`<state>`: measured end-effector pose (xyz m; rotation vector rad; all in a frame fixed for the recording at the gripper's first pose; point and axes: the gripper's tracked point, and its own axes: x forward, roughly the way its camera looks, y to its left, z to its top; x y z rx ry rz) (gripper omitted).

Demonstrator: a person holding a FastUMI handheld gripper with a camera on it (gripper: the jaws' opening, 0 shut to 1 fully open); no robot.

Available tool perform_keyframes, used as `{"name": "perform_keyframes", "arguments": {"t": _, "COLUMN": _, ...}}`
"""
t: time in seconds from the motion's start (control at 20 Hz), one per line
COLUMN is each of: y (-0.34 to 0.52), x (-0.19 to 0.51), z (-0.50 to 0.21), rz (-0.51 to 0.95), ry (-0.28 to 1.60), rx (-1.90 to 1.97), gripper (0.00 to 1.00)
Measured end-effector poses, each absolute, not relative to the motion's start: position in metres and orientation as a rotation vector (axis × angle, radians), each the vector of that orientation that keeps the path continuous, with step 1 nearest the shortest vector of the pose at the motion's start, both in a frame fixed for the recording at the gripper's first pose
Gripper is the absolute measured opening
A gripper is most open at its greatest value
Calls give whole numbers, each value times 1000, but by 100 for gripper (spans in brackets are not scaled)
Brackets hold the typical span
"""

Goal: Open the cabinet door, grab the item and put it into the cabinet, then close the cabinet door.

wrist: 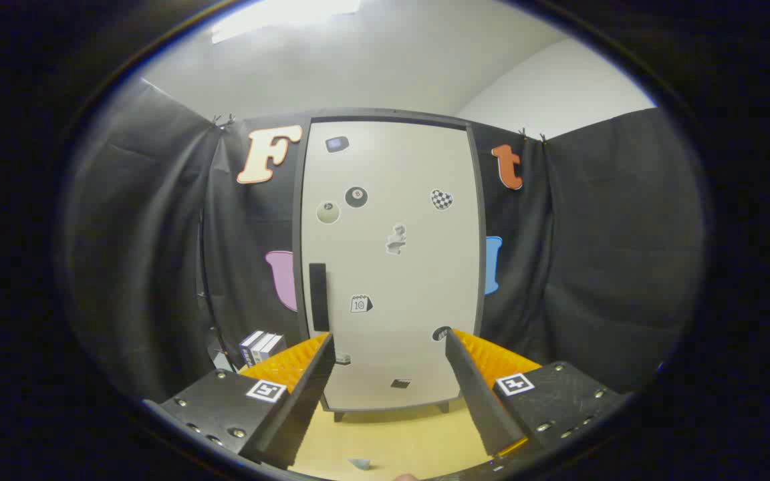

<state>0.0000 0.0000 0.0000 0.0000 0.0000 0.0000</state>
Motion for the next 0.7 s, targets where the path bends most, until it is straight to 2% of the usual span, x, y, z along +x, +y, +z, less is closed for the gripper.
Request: {"name": "perform_keyframes", "arguments": {"t": 0.7, "y": 8, "x": 7, "z": -5, "rz": 9, "ry": 16, "rx": 1, "gripper": 98}}
